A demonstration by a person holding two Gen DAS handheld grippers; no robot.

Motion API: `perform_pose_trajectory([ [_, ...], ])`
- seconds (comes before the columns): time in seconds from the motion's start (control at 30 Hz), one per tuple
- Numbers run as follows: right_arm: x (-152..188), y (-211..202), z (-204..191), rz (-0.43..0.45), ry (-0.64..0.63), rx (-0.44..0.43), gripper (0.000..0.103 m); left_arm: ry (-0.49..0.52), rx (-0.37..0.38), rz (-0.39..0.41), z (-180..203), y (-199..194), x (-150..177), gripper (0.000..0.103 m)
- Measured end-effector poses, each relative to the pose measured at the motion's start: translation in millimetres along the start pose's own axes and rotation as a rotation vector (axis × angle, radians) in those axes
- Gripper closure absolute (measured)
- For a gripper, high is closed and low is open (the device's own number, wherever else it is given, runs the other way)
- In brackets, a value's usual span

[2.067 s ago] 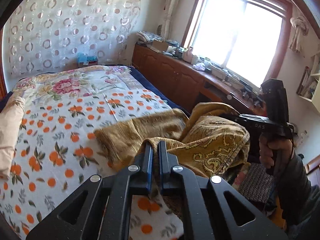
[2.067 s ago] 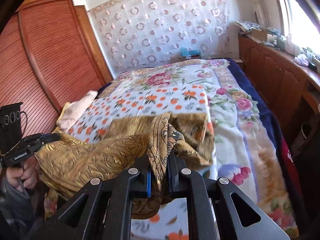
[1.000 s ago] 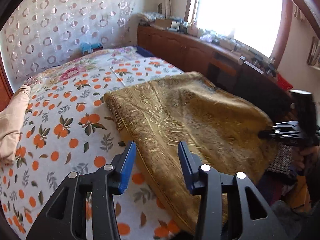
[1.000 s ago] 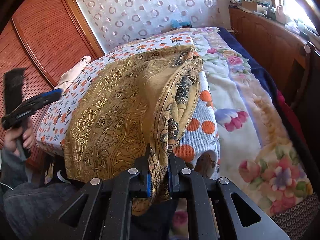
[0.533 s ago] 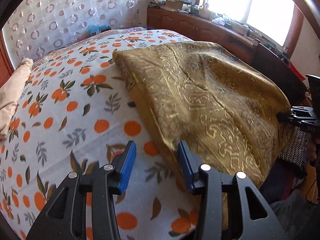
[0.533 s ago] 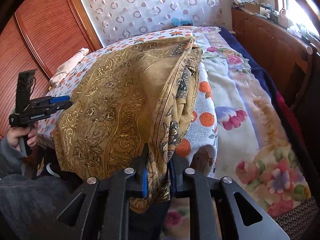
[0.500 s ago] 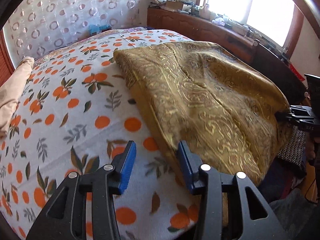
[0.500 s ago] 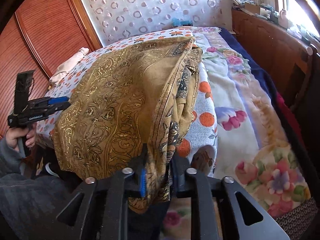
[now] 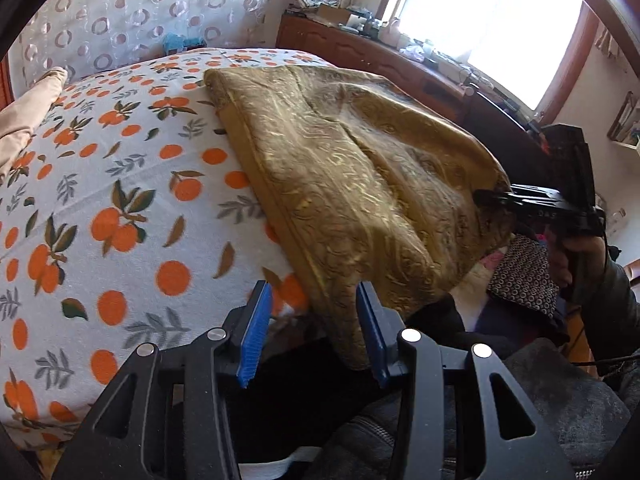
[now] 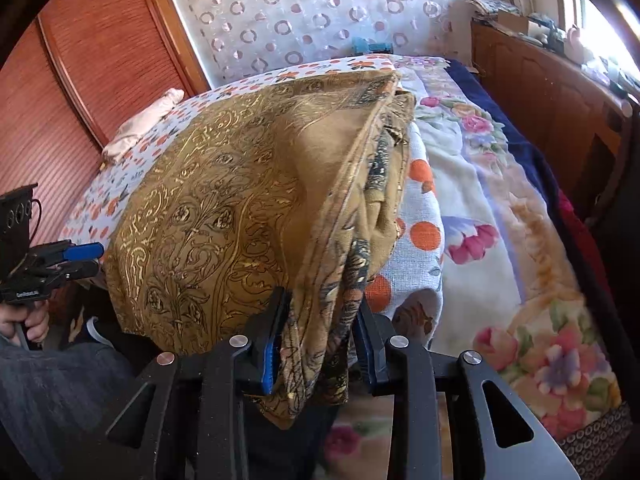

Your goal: Fold small clothes

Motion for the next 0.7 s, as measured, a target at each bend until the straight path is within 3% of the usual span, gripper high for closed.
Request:
perform_pose_trajectory([
  [0.1,-1,-1,4,-0.007,-0.008,-0.001,0.084,0.038,0.023,-0.012,15,4,1,0.058],
  [0.23,-3,-6,7,-0.005,-0.004,-0.021,0.089,0.092,-0.014,-0.037,27,7,3,0.059],
  [0.33,-5,-11,8,0.006,0.001,-0.033,0.09,0.073,0.042,-0.101,27,14,12,0.069],
  [0.6,-4,-17,5,0.032,0.002,-0.05,0.091,0.01,0.007,-0.217,12,45,26,0.069],
  [0.7,-4,-17,4,0.033,0.002,-0.051,0.091,-0.008,0.056,-0.211,12,47,27,0.069],
])
Point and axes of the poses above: each gripper's, at about its wrist camera, not at the fingertips, and y roughly the way its jaws point, z to its right, x to its underside, the point moved 3 cm from there along y, roughly the way its jaws point, and after that the axes turned 2 degrees about x, right-handed, at the moved point
